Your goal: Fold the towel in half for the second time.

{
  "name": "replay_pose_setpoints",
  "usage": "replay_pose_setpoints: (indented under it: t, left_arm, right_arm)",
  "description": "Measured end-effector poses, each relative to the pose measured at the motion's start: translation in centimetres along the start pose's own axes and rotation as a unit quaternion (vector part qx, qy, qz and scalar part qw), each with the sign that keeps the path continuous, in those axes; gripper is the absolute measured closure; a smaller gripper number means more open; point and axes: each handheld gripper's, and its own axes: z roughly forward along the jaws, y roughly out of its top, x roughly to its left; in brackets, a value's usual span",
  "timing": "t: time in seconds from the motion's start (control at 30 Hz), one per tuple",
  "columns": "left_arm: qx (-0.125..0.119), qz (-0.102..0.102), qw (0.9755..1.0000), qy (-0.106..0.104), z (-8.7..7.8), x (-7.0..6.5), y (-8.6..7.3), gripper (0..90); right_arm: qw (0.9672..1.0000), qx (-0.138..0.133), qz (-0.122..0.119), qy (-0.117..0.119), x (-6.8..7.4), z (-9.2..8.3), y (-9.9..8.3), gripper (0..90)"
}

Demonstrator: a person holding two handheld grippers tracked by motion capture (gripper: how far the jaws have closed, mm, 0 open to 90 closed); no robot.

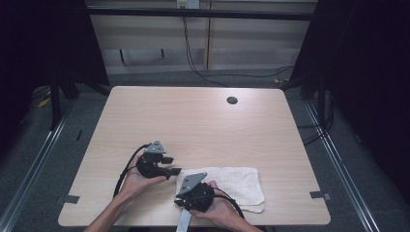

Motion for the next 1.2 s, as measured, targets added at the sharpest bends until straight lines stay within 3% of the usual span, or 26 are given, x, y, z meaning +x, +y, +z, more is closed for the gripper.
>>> replay_pose_setpoints:
  t: [0.27, 0.5, 0.57, 0.7, 0.8, 0.87, 1.07, 1.2]
  left_arm:
    - [0.02, 0.015, 0.9997, -0.005, 1.1, -0.6, -0.1, 46.8]
    - [0.026, 0.029, 0.999, -0.022, 1.3, -0.7, -0.3, 55.5]
    - [0.029, 0.035, 0.9986, -0.027, 1.3, -0.8, -0.3, 61.7]
    - [0.03, 0.048, 0.9977, -0.037, 1.3, -1.0, -0.4, 74.6]
    - [0.037, 0.06, 0.997, -0.033, 1.2, -1.4, -0.4, 81.4]
    - [0.036, 0.055, 0.9973, -0.032, 1.1, -1.5, -0.4, 83.0]
    - [0.023, 0.027, 0.9984, -0.044, 0.7, -0.5, -0.5, 83.9]
    - [0.013, 0.046, 0.9981, -0.04, -0.1, -0.9, -0.4, 84.6]
  right_arm:
    - [0.9994, -0.01, 0.029, 0.013, -0.4, 0.0, -0.3, 80.7]
    - [0.9994, -0.014, 0.026, 0.018, -0.6, 0.0, -0.4, 80.5]
    - [0.9989, -0.017, 0.038, 0.024, -0.7, 0.0, -0.5, 80.7]
    - [0.9992, -0.017, 0.033, 0.015, -0.5, 0.0, -0.4, 81.1]
    - [0.9991, -0.016, 0.035, 0.016, -0.5, -0.1, -0.4, 81.9]
    - [0.9983, -0.02, 0.048, 0.025, -0.7, 0.0, -0.5, 82.2]
    - [0.998, -0.021, 0.052, 0.03, -0.8, -0.1, -0.4, 82.3]
    - [0.9974, -0.032, 0.056, 0.032, -0.8, -0.6, 0.0, 82.3]
